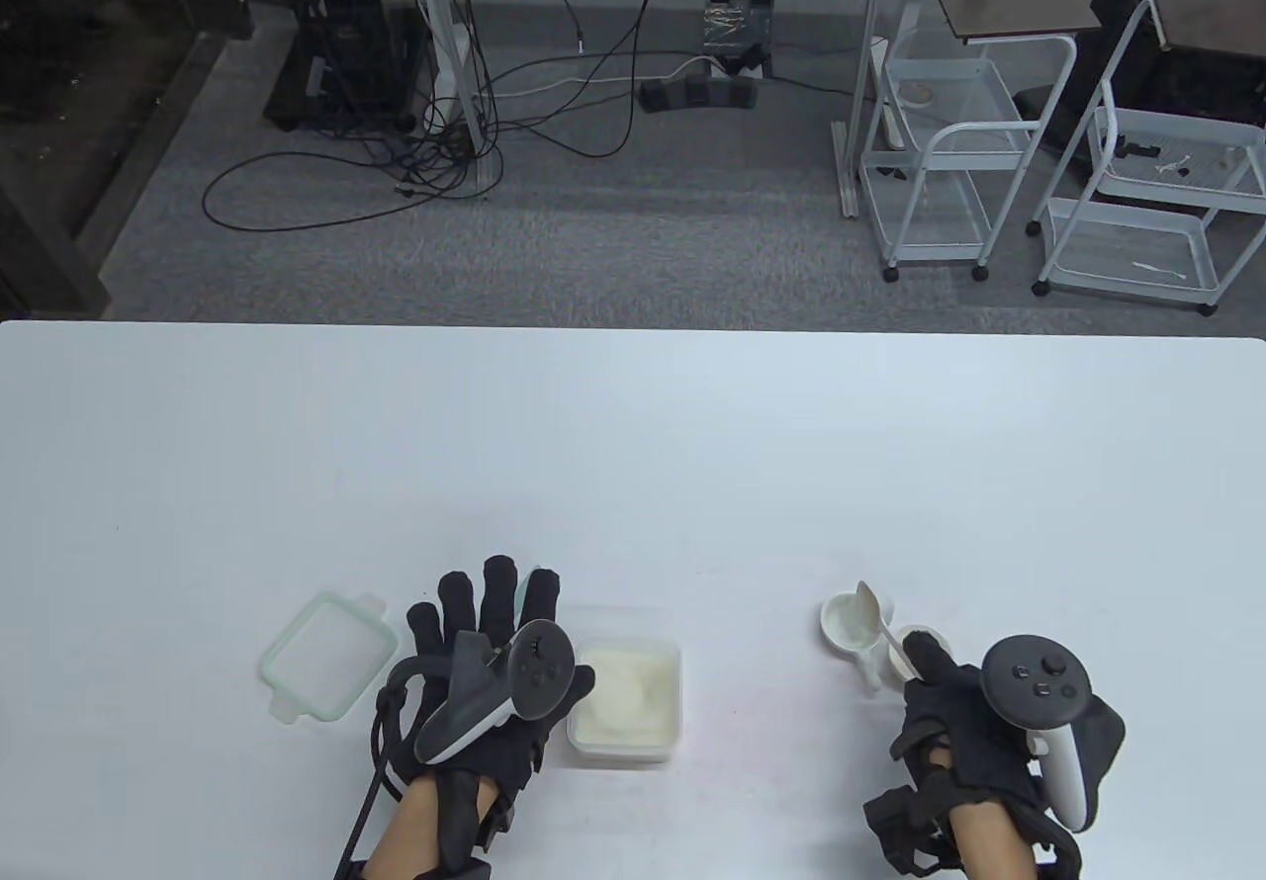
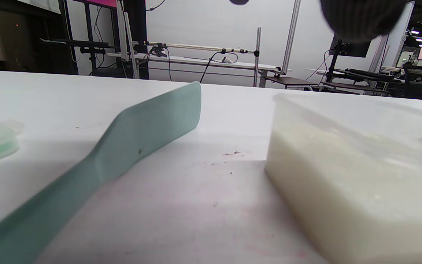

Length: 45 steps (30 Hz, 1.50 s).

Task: Scoop white sugar with coffee spoon and level it off using dessert spatula

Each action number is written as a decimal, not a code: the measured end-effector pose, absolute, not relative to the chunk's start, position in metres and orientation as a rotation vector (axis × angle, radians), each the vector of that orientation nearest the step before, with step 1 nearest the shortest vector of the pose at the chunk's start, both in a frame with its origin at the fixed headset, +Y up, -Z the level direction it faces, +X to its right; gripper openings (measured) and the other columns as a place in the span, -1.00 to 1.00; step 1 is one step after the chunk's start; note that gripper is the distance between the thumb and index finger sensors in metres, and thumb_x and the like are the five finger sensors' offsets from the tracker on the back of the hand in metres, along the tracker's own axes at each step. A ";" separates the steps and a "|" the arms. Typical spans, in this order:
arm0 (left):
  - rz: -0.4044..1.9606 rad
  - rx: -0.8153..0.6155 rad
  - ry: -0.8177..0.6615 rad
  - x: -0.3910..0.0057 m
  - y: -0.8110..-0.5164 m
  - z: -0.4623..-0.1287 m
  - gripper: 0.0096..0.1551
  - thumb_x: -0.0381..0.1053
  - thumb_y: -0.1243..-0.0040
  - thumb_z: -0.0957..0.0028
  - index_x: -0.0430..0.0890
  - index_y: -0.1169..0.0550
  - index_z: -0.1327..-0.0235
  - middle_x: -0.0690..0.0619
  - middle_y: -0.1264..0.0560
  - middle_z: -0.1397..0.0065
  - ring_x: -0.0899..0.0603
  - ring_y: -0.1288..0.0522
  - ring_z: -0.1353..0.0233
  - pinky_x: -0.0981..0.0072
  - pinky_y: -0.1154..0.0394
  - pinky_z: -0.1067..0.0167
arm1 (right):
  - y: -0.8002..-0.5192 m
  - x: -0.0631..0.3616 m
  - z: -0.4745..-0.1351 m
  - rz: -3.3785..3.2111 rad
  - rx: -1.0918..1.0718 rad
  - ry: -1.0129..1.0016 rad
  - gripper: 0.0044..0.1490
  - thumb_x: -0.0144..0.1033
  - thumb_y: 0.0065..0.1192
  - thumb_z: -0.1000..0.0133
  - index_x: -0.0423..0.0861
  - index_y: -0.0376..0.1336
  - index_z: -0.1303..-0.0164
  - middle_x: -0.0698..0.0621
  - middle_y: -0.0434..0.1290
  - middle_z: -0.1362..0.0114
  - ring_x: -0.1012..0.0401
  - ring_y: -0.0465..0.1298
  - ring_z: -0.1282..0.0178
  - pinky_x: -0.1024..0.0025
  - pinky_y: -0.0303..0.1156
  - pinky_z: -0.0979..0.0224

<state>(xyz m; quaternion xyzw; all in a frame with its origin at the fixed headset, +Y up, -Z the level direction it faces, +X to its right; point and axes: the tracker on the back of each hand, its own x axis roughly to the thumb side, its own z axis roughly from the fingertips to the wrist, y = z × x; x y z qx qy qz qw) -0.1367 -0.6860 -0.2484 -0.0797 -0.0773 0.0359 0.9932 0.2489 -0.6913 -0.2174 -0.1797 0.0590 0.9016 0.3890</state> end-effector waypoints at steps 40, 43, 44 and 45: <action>0.288 -0.196 -0.448 -0.127 -0.698 -0.251 0.29 0.54 -0.04 0.22 -0.09 -0.01 -0.68 -0.20 -0.06 -0.77 -0.45 -0.21 -0.66 -0.55 -0.13 -0.43 | -0.665 0.156 -0.206 2.429 0.434 0.077 -0.38 -0.54 0.21 -0.08 -0.17 0.25 -0.41 -0.32 0.37 -0.19 -0.08 0.49 -0.04 -0.23 0.40 -0.23; 0.211 -0.225 -0.473 -0.120 -0.710 -0.251 0.43 0.60 -0.07 0.39 -0.12 0.02 -0.68 -0.22 -0.04 -0.76 -0.44 -0.17 -0.67 -0.54 -0.13 -0.43 | -0.669 0.135 -0.202 2.552 0.540 0.098 -0.39 -0.54 0.22 -0.07 -0.15 0.26 -0.40 -0.32 0.37 -0.20 -0.09 0.49 -0.05 -0.24 0.40 -0.25; 0.190 -0.228 -0.479 -0.118 -0.713 -0.252 0.46 0.62 -0.07 0.43 -0.12 0.01 -0.67 -0.22 -0.04 -0.77 -0.44 -0.16 -0.67 -0.54 -0.13 -0.43 | -0.671 0.129 -0.200 2.597 0.569 0.090 -0.39 -0.53 0.22 -0.07 -0.15 0.27 -0.39 -0.32 0.37 -0.20 -0.09 0.49 -0.05 -0.24 0.40 -0.25; 0.179 -0.237 -0.481 -0.117 -0.716 -0.252 0.48 0.63 -0.08 0.46 -0.12 0.01 -0.67 -0.21 -0.04 -0.77 -0.45 -0.15 -0.67 -0.54 -0.13 -0.43 | -0.672 0.124 -0.199 2.628 0.589 0.089 -0.39 -0.53 0.22 -0.07 -0.15 0.27 -0.39 -0.31 0.37 -0.20 -0.09 0.49 -0.05 -0.24 0.40 -0.25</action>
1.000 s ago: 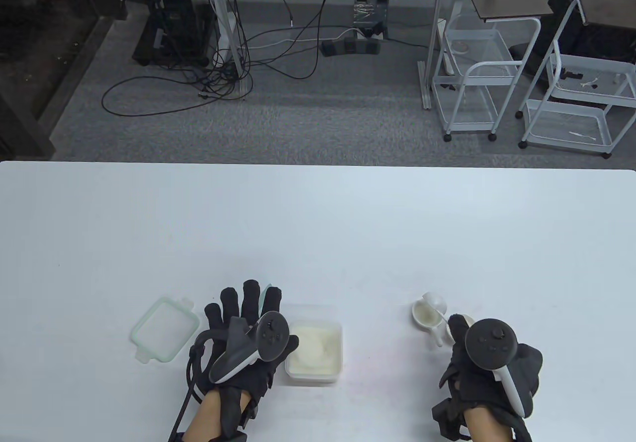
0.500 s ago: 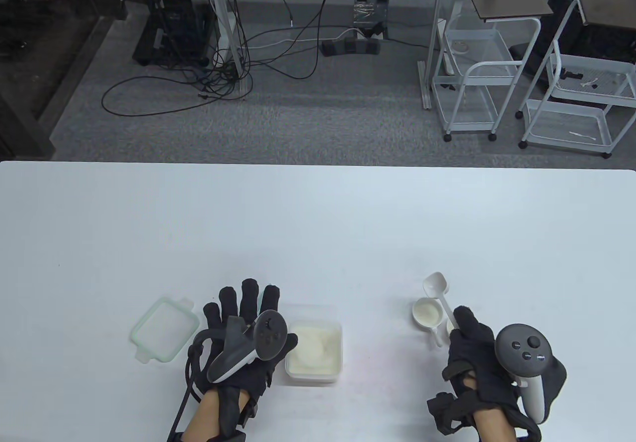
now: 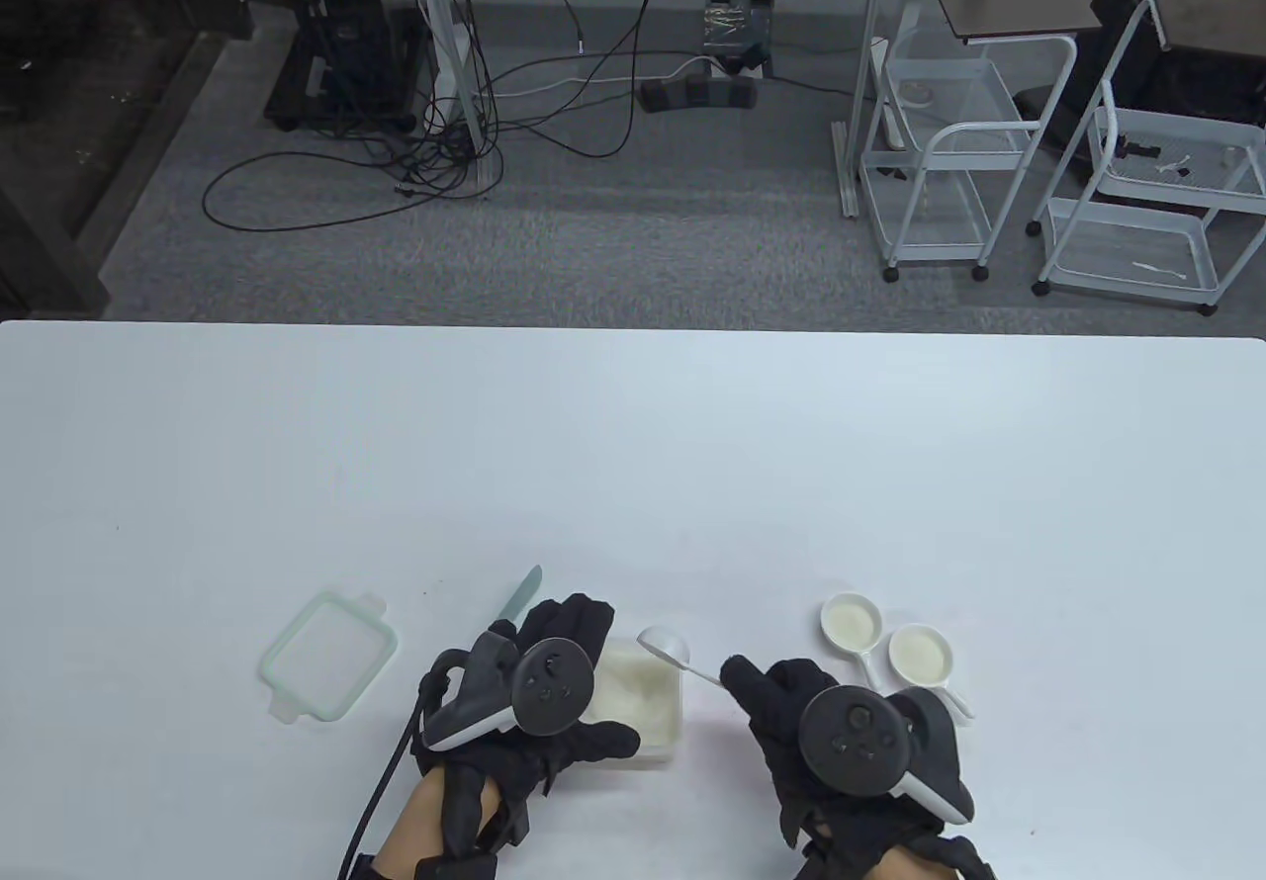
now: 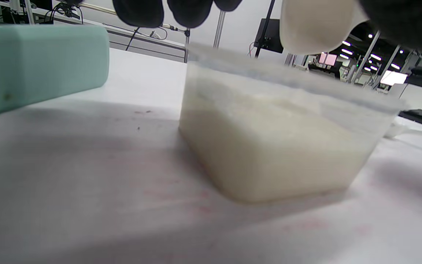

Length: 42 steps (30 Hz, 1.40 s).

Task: Scoop white sugar with coffee spoon and level it off using dessert spatula

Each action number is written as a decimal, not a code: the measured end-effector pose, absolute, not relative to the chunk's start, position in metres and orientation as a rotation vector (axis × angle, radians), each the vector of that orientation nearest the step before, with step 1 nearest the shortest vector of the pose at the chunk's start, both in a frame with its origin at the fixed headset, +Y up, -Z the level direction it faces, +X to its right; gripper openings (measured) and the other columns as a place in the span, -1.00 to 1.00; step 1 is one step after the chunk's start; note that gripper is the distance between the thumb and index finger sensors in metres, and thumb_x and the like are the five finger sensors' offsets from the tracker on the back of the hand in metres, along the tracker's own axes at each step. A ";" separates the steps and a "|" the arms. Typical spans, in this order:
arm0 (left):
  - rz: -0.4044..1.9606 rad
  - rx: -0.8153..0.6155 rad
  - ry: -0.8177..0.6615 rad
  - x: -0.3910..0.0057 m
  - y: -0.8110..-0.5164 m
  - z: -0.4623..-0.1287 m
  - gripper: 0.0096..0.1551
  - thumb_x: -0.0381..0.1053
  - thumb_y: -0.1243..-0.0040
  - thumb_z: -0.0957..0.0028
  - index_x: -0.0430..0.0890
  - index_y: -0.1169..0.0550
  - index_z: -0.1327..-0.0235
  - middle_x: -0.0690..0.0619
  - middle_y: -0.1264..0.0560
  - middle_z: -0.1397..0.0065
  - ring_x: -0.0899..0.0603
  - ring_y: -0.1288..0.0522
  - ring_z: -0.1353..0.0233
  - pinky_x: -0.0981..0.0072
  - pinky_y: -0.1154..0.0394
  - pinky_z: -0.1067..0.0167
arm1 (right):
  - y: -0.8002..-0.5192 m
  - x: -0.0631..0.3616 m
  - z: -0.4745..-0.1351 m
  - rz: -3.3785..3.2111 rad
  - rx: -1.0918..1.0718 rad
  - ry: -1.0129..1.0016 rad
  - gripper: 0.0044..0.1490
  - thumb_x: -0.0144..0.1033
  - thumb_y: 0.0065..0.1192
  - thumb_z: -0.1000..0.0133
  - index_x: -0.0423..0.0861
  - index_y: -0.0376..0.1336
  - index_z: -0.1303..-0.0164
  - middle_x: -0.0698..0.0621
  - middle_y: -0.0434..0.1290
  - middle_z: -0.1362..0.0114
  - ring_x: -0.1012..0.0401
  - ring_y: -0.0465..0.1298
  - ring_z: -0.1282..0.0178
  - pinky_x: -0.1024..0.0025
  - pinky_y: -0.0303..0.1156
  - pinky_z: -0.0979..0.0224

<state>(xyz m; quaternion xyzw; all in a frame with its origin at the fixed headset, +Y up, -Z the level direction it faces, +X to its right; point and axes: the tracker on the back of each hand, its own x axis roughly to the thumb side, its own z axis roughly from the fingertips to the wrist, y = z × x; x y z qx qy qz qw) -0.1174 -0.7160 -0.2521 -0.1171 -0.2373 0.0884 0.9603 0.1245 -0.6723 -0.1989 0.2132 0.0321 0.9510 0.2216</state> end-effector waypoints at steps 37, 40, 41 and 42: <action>0.106 -0.308 -0.451 -0.112 -0.726 -0.253 0.41 0.59 -0.14 0.41 -0.03 -0.02 -0.68 -0.13 -0.06 -0.78 -0.49 -0.19 -0.65 -0.53 -0.12 -0.43 | -0.720 0.107 -0.207 2.295 0.277 0.332 -0.41 -0.48 0.11 -0.07 -0.34 0.28 -0.32 -0.25 0.48 -0.02 0.03 0.54 0.17 -0.12 0.51 -0.10; 0.103 -0.308 -0.451 -0.111 -0.726 -0.253 0.42 0.60 -0.13 0.42 -0.03 -0.02 -0.68 -0.13 -0.06 -0.78 -0.49 -0.18 -0.65 -0.53 -0.12 -0.43 | -0.721 0.113 -0.208 2.185 0.184 0.367 -0.42 -0.48 0.11 -0.07 -0.34 0.28 -0.31 -0.26 0.48 -0.01 0.03 0.55 0.18 -0.12 0.51 -0.08; 0.103 -0.308 -0.451 -0.111 -0.726 -0.253 0.42 0.60 -0.14 0.43 -0.03 -0.02 -0.68 -0.13 -0.06 -0.78 -0.49 -0.18 -0.65 -0.53 -0.12 -0.43 | -0.720 0.114 -0.208 2.175 0.172 0.363 -0.41 -0.48 0.11 -0.07 -0.34 0.28 -0.31 -0.25 0.48 -0.01 0.03 0.55 0.19 -0.12 0.51 -0.08; 0.102 -0.308 -0.451 -0.111 -0.726 -0.253 0.42 0.60 -0.13 0.42 -0.03 -0.02 -0.68 -0.13 -0.06 -0.78 -0.49 -0.18 -0.65 -0.53 -0.12 -0.43 | -0.719 0.116 -0.208 2.170 0.161 0.357 -0.42 -0.47 0.11 -0.07 -0.34 0.28 -0.31 -0.25 0.48 -0.01 0.03 0.55 0.18 -0.12 0.51 -0.08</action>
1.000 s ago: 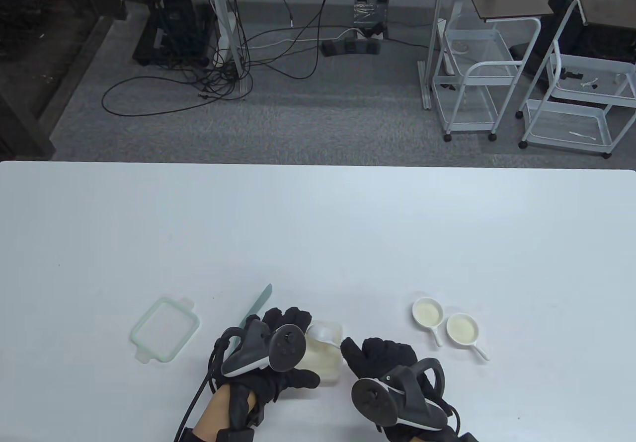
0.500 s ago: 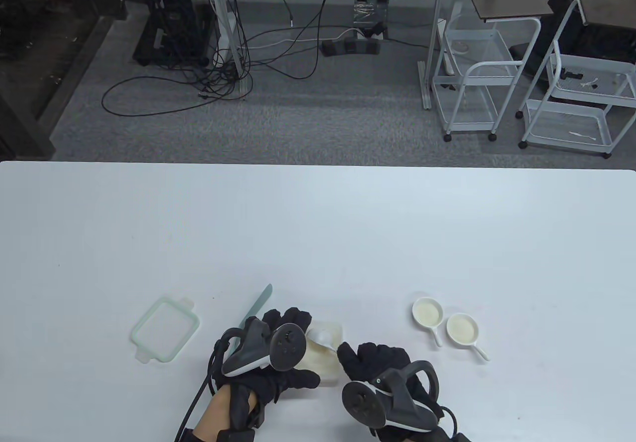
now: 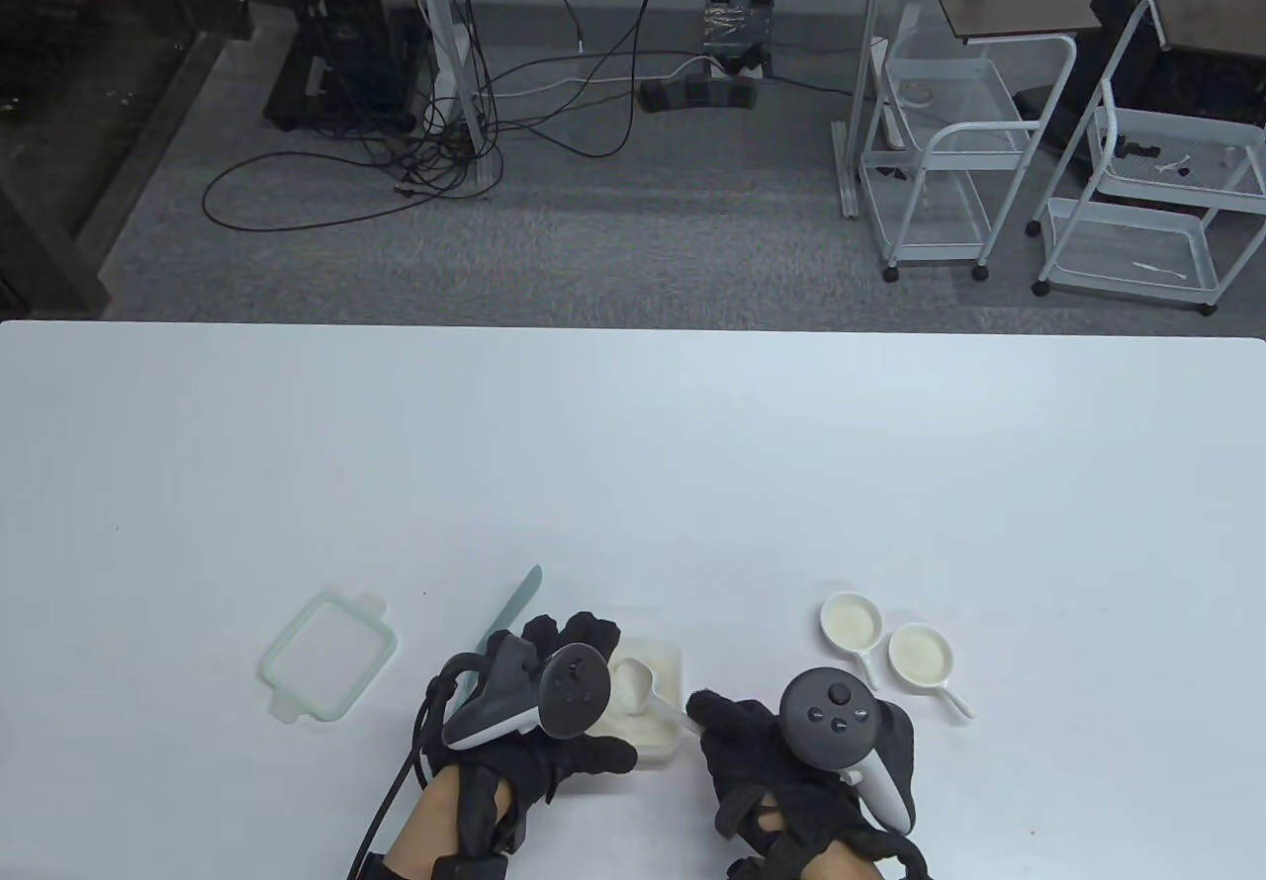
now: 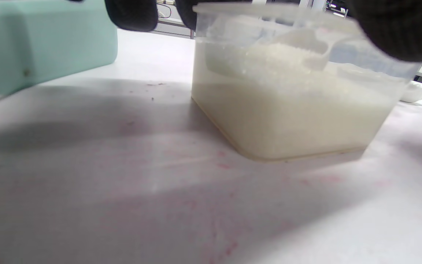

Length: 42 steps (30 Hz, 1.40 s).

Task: Scoop white sugar with coffee spoon and level it off using dessert spatula

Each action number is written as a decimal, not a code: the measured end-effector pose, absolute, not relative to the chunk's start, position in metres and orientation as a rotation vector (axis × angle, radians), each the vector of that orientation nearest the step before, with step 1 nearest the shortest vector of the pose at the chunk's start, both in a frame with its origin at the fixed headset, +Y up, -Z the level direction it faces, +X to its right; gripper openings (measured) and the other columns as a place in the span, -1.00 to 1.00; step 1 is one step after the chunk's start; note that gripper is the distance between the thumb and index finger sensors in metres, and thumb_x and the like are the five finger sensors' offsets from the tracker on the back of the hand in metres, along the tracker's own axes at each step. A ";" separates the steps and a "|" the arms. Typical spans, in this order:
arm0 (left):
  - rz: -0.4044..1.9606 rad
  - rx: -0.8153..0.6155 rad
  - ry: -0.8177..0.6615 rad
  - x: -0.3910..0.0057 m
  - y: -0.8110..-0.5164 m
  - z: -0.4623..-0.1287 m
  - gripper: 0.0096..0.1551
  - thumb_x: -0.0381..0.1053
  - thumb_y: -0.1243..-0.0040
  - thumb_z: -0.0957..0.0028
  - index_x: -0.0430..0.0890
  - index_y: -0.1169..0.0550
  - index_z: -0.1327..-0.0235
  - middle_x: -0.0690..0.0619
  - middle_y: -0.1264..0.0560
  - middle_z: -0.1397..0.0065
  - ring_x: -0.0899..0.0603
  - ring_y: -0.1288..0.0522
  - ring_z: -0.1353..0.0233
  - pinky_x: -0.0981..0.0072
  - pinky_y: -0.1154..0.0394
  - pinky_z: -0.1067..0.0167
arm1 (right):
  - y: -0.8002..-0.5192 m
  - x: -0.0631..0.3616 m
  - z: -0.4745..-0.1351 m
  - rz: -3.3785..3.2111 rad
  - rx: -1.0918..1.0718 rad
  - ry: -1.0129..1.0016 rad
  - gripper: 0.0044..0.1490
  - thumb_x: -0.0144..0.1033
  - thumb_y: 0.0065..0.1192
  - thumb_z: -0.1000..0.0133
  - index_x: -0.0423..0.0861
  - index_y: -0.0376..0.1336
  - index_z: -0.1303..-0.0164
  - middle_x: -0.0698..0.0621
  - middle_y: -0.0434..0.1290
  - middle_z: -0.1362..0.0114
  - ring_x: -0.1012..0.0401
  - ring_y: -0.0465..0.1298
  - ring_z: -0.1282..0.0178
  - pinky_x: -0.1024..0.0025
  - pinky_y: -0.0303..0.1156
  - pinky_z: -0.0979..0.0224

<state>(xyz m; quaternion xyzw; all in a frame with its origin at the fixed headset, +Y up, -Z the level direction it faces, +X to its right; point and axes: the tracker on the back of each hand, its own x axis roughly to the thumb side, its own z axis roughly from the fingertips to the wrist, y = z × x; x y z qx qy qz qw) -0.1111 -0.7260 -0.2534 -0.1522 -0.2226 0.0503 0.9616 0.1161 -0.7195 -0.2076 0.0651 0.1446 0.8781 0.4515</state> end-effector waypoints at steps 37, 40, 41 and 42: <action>-0.073 -0.443 0.218 -0.186 -0.723 -0.273 -0.15 0.32 -0.37 0.10 -0.14 -0.53 -0.37 -0.03 -0.67 -0.25 -0.10 -0.72 -0.15 -0.14 -0.52 -0.30 | -0.710 0.133 -0.206 1.956 0.110 0.373 -0.41 -0.47 0.10 -0.09 -0.34 0.27 -0.33 -0.26 0.47 -0.02 0.02 0.54 0.17 -0.13 0.50 -0.09; -0.123 -0.462 0.211 -0.182 -0.731 -0.274 -0.22 0.29 -0.41 0.11 -0.12 -0.63 -0.29 0.02 -0.72 -0.17 -0.07 -0.75 -0.09 -0.11 -0.54 -0.29 | -0.710 0.133 -0.206 1.960 0.107 0.377 -0.41 -0.47 0.10 -0.09 -0.34 0.26 -0.33 -0.26 0.47 -0.02 0.02 0.54 0.17 -0.13 0.49 -0.09; -0.143 -0.466 0.211 -0.181 -0.734 -0.274 -0.26 0.28 -0.42 0.11 -0.10 -0.64 -0.26 0.03 -0.73 -0.15 -0.06 -0.77 -0.06 -0.11 -0.55 -0.28 | -0.710 0.132 -0.206 1.962 0.107 0.378 -0.41 -0.47 0.10 -0.09 -0.34 0.27 -0.33 -0.26 0.47 -0.02 0.02 0.54 0.17 -0.13 0.49 -0.09; -0.162 -0.465 0.210 -0.180 -0.735 -0.275 -0.30 0.27 -0.42 0.11 -0.08 -0.66 -0.23 0.05 -0.75 -0.12 -0.04 -0.78 -0.04 -0.10 -0.56 -0.27 | -0.710 0.132 -0.206 1.965 0.107 0.381 -0.41 -0.47 0.10 -0.09 -0.34 0.27 -0.33 -0.26 0.47 -0.02 0.02 0.54 0.17 -0.13 0.49 -0.09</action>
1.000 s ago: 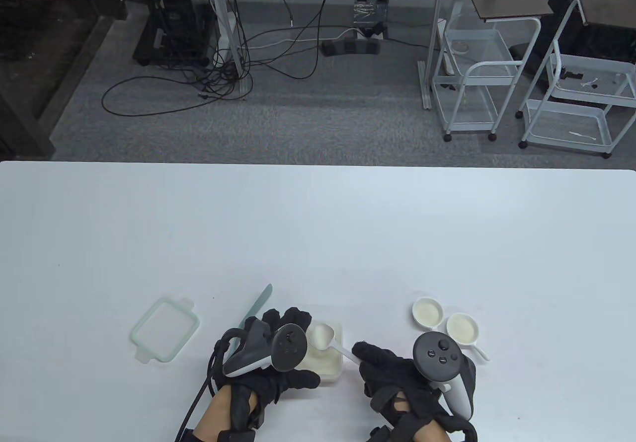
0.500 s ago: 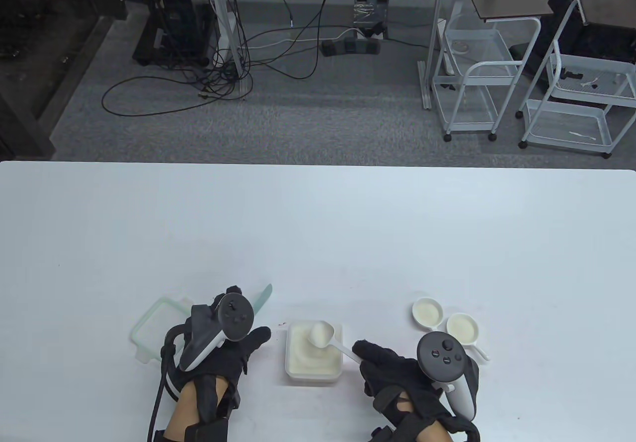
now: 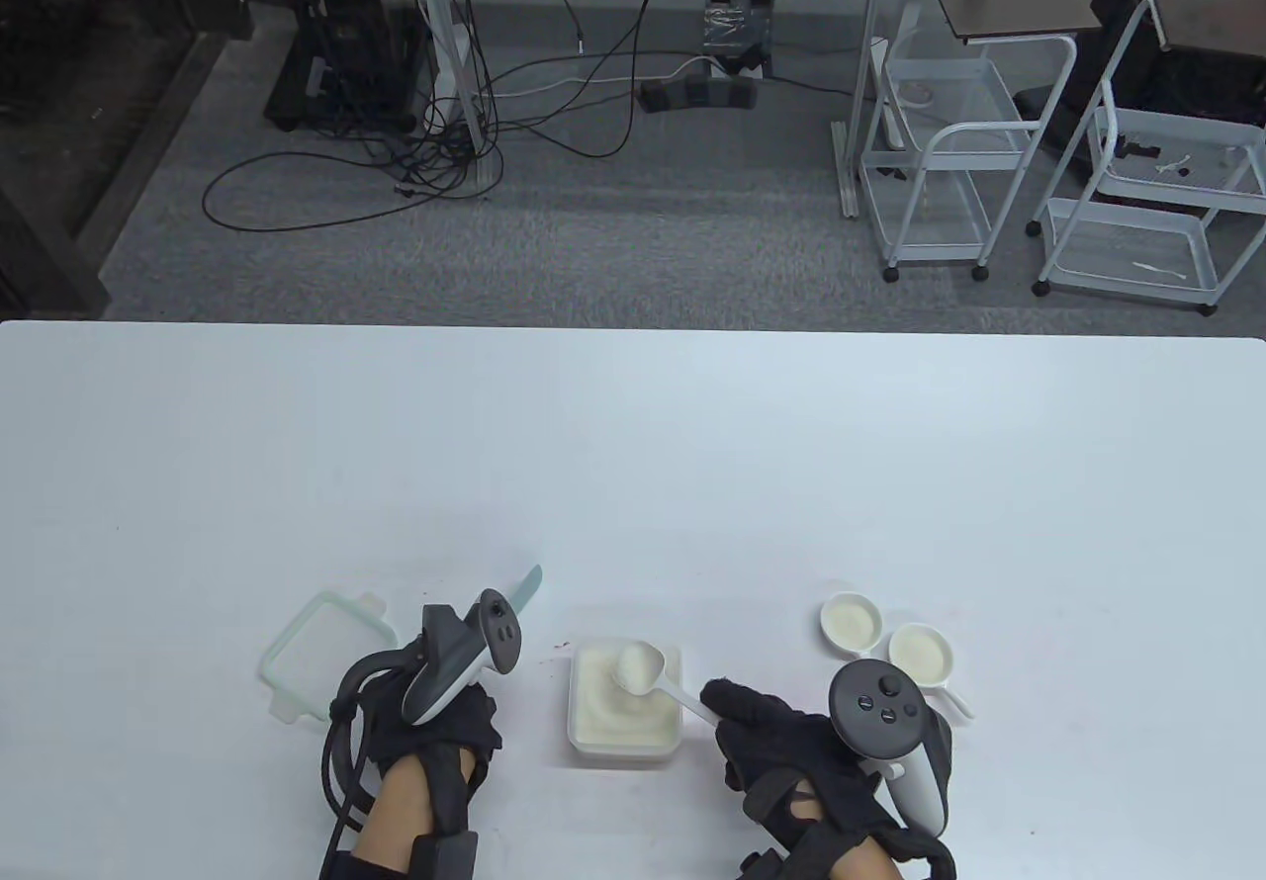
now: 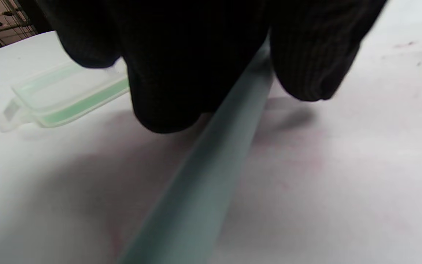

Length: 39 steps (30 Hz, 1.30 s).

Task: Scoop white sugar with coffee spoon and level it off using dessert spatula

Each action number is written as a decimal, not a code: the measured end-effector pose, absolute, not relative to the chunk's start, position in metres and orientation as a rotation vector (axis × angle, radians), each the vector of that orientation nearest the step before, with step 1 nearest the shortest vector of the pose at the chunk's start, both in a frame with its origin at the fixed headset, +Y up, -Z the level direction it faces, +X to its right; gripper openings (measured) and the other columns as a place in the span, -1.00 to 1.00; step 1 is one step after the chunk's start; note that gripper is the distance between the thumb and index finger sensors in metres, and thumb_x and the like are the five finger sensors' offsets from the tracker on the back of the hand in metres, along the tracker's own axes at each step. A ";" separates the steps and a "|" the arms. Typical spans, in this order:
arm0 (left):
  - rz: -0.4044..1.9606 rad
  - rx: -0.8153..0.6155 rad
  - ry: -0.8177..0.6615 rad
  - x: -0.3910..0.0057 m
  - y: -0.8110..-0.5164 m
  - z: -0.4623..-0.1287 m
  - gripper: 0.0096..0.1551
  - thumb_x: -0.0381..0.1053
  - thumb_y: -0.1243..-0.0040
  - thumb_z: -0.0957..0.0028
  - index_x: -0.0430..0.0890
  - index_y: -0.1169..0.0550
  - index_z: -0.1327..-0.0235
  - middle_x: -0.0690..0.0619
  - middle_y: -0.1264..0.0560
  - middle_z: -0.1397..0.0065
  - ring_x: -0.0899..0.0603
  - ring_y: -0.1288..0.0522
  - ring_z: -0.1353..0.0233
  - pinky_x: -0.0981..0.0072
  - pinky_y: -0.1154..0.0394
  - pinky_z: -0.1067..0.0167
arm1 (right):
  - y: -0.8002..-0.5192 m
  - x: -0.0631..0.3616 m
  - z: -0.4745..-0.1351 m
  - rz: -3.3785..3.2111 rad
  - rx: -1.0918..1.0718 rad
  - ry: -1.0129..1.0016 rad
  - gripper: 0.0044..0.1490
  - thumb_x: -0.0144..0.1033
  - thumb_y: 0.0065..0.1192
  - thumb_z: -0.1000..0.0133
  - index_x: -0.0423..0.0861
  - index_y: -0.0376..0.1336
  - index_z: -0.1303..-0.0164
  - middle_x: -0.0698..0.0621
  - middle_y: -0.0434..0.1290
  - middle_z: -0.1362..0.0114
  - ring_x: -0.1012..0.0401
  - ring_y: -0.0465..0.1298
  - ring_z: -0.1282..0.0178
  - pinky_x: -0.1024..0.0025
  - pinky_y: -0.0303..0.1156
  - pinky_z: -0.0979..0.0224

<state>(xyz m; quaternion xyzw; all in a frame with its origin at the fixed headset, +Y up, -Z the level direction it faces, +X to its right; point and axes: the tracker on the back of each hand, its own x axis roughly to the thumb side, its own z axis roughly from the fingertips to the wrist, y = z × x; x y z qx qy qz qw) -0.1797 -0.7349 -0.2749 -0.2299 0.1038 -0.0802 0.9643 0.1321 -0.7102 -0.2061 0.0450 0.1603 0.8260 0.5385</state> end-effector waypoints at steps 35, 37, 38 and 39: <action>0.241 -0.579 -0.229 -0.112 -0.685 -0.236 -0.39 0.23 -0.42 0.07 -0.08 -0.73 -0.16 0.04 -0.80 -0.04 0.03 -0.87 0.17 0.09 -0.64 -0.20 | -0.711 0.132 -0.207 1.893 0.104 0.426 -0.40 -0.50 0.08 -0.09 -0.38 0.23 -0.35 -0.28 0.45 -0.04 0.01 0.53 0.14 -0.14 0.48 -0.11; 0.228 -0.577 -0.222 -0.112 -0.684 -0.236 -0.39 0.22 -0.43 0.06 -0.08 -0.73 -0.16 0.03 -0.80 -0.04 0.03 -0.87 0.17 0.09 -0.64 -0.20 | -0.711 0.132 -0.207 1.872 0.102 0.434 -0.40 -0.51 0.08 -0.09 -0.39 0.23 -0.35 -0.29 0.45 -0.04 0.01 0.53 0.15 -0.14 0.48 -0.11; 0.223 -0.575 -0.220 -0.113 -0.684 -0.236 -0.39 0.22 -0.42 0.06 -0.08 -0.72 -0.16 0.03 -0.80 -0.04 0.03 -0.87 0.17 0.09 -0.64 -0.20 | -0.711 0.131 -0.207 1.868 0.103 0.437 -0.40 -0.51 0.08 -0.09 -0.39 0.23 -0.35 -0.29 0.45 -0.04 0.01 0.53 0.14 -0.14 0.48 -0.11; 0.214 -0.569 -0.214 -0.113 -0.683 -0.236 -0.39 0.22 -0.43 0.06 -0.08 -0.73 -0.16 0.04 -0.80 -0.04 0.03 -0.87 0.17 0.09 -0.64 -0.20 | -0.712 0.131 -0.207 1.863 0.102 0.437 -0.39 -0.51 0.08 -0.09 -0.39 0.23 -0.35 -0.29 0.45 -0.04 0.01 0.52 0.14 -0.14 0.48 -0.11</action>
